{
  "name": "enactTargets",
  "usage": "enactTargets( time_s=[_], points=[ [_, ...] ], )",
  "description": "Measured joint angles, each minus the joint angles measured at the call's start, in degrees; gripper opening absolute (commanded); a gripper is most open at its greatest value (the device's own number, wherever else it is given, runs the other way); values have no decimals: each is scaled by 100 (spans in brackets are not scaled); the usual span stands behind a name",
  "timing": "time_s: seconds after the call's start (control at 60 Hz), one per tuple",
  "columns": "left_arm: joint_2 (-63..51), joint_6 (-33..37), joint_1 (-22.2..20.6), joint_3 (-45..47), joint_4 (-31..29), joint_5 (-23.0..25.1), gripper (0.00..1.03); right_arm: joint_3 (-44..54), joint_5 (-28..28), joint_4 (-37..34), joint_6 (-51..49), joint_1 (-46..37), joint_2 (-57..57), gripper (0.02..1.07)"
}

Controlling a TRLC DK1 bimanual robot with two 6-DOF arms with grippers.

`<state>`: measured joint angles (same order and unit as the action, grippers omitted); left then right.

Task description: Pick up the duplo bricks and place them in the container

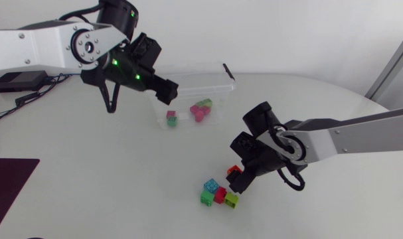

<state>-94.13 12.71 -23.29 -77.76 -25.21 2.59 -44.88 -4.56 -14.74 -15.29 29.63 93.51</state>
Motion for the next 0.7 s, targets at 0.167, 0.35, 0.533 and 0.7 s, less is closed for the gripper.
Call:
enactTargets(
  time_s=[0.167,0.35,0.533,0.7],
  points=[
    [153,46,-238,861,-267,103,98,0,81,63,35,33,177,67],
    [164,39,-647,1287,-393,168,97,0,144,173,35,33,232,36],
    [122,-116,-1228,1421,-664,212,97,0,144,170,35,-9,225,34],
    [-39,-398,-1755,1408,-1040,409,97,0,146,144,33,-284,-57,33]
  ],
)
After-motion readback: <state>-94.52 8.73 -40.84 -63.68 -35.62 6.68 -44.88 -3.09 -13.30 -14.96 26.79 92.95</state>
